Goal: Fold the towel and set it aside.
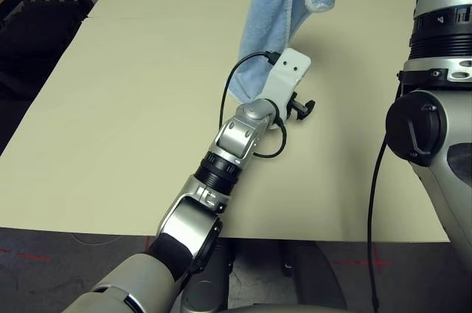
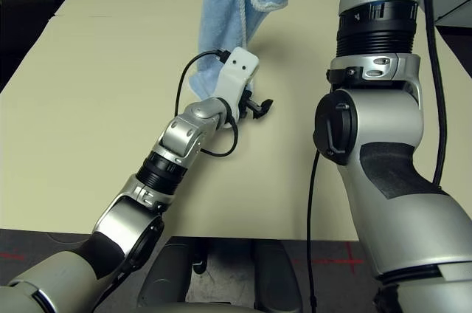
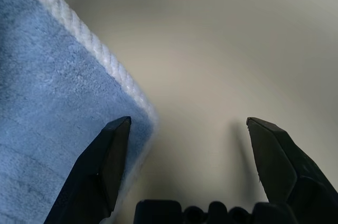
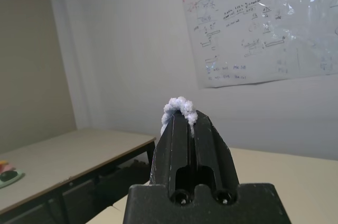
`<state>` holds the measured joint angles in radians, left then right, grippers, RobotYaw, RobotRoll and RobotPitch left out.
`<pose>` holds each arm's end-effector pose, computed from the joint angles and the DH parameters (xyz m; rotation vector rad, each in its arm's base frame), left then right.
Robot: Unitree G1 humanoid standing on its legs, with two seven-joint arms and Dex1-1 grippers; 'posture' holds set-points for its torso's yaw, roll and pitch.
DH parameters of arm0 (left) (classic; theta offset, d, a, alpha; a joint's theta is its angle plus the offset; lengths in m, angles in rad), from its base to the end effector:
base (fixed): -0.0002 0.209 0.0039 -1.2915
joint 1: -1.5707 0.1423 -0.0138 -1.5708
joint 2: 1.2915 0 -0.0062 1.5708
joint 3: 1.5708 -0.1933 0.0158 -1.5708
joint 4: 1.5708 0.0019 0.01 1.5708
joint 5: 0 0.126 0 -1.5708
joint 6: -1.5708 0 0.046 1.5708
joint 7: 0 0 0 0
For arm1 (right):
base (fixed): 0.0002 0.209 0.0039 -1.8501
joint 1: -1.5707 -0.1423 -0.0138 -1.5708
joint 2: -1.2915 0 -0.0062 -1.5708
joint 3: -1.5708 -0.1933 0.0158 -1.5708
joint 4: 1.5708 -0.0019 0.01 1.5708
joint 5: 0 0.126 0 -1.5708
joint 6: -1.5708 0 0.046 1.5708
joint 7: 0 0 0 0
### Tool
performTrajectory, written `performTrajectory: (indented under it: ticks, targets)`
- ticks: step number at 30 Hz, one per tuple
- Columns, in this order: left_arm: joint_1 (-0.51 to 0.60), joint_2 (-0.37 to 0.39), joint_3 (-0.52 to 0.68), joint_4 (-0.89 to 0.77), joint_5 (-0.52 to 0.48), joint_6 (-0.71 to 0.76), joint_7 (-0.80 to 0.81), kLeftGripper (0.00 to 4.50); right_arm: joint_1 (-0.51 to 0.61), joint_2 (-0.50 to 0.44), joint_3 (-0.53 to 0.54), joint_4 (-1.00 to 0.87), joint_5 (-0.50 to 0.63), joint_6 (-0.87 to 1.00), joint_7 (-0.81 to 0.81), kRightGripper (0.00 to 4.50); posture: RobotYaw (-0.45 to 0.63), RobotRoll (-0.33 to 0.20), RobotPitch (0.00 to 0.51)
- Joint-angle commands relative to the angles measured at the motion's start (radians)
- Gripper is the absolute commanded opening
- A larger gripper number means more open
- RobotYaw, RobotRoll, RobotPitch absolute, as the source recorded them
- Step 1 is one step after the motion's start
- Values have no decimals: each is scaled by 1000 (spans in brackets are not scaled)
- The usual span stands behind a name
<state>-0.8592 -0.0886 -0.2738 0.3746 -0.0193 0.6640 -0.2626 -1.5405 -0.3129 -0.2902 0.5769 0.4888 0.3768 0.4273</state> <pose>0.3052 0.0247 0.1483 0.2406 0.2297 -0.7052 0.3265 -0.1508 0.3871 0.2539 -0.6736 0.6773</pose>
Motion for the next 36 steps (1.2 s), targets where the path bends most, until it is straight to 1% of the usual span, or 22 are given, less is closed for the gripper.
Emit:
performTrajectory:
  ticks: [1,7,13,16,21,26,32,34,36]
  targets:
    - [-10,-16,-7,59,28,-22,17,4447,-14,-2,2,-14,0,-6,-2,0,84,0,245]
    - [-36,-16,12,127,44,-69,44,4485,-9,-2,5,-23,-1,-4,-2,0,82,0,244]
    - [-51,-28,32,155,38,-84,56,4485,-4,1,7,-32,0,1,-4,0,82,0,243]
    - [-54,-31,39,160,35,-87,57,3875,-2,2,7,-35,1,2,-5,0,80,0,242]
    - [-52,-39,65,154,22,-77,63,1961,0,2,7,-40,1,4,-6,0,80,0,242]
    - [-51,-30,68,143,29,-65,54,17,-1,1,6,-39,1,2,-7,0,80,0,242]
    - [-29,-5,59,115,31,-48,28,17,-1,-1,5,-37,1,-1,-7,0,83,0,242]
    - [-18,9,62,86,28,-32,15,17,0,-3,5,-36,-1,0,-7,0,82,0,241]
    - [5,44,73,14,19,-1,-8,17,9,-9,5,-36,-4,3,-9,0,82,0,240]
